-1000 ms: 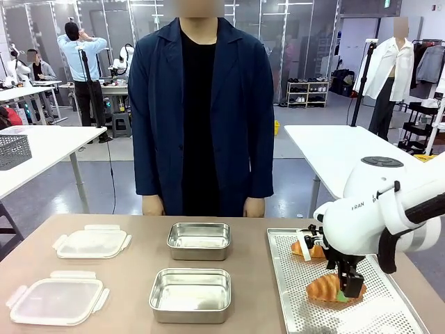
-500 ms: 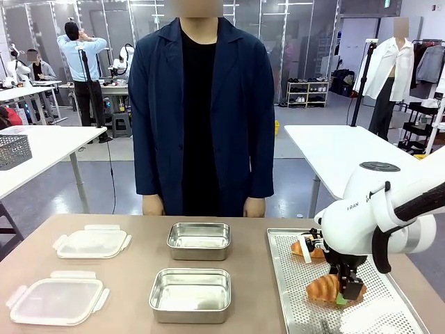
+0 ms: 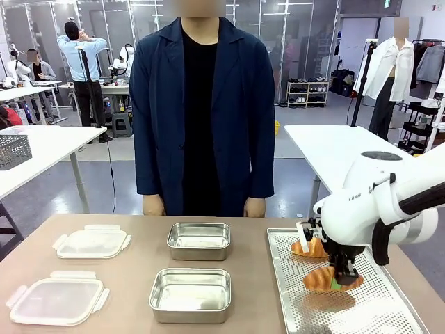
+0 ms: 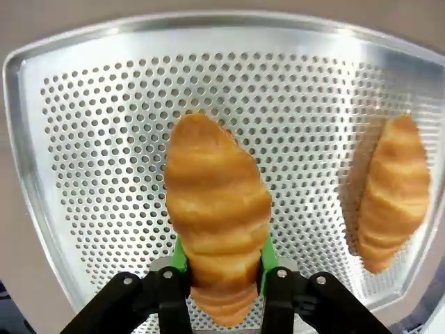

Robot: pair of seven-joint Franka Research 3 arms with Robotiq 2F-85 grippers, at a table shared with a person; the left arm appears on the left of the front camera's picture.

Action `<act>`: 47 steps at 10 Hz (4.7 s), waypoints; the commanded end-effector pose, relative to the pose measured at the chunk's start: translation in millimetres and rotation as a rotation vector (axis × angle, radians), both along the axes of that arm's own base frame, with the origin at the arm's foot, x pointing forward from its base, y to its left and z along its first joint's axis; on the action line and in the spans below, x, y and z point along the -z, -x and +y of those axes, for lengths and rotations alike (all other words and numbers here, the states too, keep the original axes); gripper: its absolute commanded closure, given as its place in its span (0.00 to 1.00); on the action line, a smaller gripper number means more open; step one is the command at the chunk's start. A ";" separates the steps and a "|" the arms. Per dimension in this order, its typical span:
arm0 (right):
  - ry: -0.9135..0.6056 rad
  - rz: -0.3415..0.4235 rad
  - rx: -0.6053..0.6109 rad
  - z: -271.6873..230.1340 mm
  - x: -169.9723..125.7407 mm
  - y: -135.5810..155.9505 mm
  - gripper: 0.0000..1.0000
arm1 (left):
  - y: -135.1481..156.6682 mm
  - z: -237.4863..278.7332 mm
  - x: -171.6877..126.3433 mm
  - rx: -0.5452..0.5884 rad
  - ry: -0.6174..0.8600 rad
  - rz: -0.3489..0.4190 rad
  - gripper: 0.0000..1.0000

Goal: Place the bread into the airtight container.
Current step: Pick up a Butter Roll and place it into an empty Airtight Container.

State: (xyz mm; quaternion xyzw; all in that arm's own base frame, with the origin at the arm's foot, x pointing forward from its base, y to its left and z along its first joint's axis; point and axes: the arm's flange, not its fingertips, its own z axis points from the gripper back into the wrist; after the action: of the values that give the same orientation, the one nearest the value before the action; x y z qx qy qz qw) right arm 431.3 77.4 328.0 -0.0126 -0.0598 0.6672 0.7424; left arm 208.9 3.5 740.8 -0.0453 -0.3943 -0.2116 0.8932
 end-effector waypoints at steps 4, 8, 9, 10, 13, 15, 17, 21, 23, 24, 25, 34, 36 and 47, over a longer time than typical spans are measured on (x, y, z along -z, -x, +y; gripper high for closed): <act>-0.007 -0.012 0.117 76.1 -107.3 25.5 0.57 | -0.8 -0.1 -2.0 0.009 -0.004 -0.003 0.00; -0.015 -0.011 0.174 222.5 -123.2 41.9 0.57 | -0.8 -0.1 -2.0 0.009 -0.004 -0.003 0.00; -0.012 -0.019 0.171 255.1 -119.7 46.4 0.57 | -0.8 -0.1 -2.0 0.009 -0.004 -0.003 0.00; 0.012 -0.032 0.177 283.7 -114.0 49.9 0.57 | -0.8 -0.1 -2.0 0.009 -0.004 -0.003 0.00; -0.022 -0.036 0.229 343.7 -81.7 53.8 0.57 | -0.8 -0.1 -2.0 0.009 -0.004 -0.003 0.00; -0.001 -0.040 0.272 353.8 -54.3 45.2 0.57 | -0.8 -0.1 -2.0 0.009 -0.004 -0.003 0.00; 0.010 -0.015 0.233 360.5 -34.8 45.6 0.57 | -0.8 -0.1 -2.0 0.009 -0.004 -0.003 0.00; 0.022 -0.015 0.220 362.2 -34.8 45.1 0.26 | -0.8 -0.1 -2.0 0.009 -0.004 -0.003 0.00; 0.025 -0.011 0.213 363.7 -34.6 47.9 0.00 | -0.8 -0.1 -2.0 0.009 -0.004 -0.003 0.00; 0.025 -0.011 0.212 363.5 -35.9 48.5 0.00 | -0.8 -0.1 -2.0 0.009 -0.004 -0.003 0.00; 0.003 0.006 0.198 362.6 -40.3 50.0 0.17 | -0.8 -0.1 -2.0 0.009 -0.004 -0.003 0.00; 0.009 0.000 0.197 361.6 -35.5 45.8 0.17 | -0.8 -0.1 -2.0 0.009 -0.004 -0.003 0.00; 0.009 0.000 0.197 361.6 -35.5 45.8 0.17 | -0.8 -0.1 -2.0 0.009 -0.004 -0.003 0.00; 0.075 -0.109 0.155 178.3 -225.4 79.7 0.16 | -0.8 -0.1 -2.0 0.009 -0.004 -0.003 0.00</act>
State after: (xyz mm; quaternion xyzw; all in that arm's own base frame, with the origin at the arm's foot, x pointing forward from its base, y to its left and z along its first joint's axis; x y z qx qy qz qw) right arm 362.9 282.0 559.2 -0.0728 -0.0672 0.6022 0.7922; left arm 208.9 3.6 741.1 -0.0449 -0.3945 -0.2112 0.8932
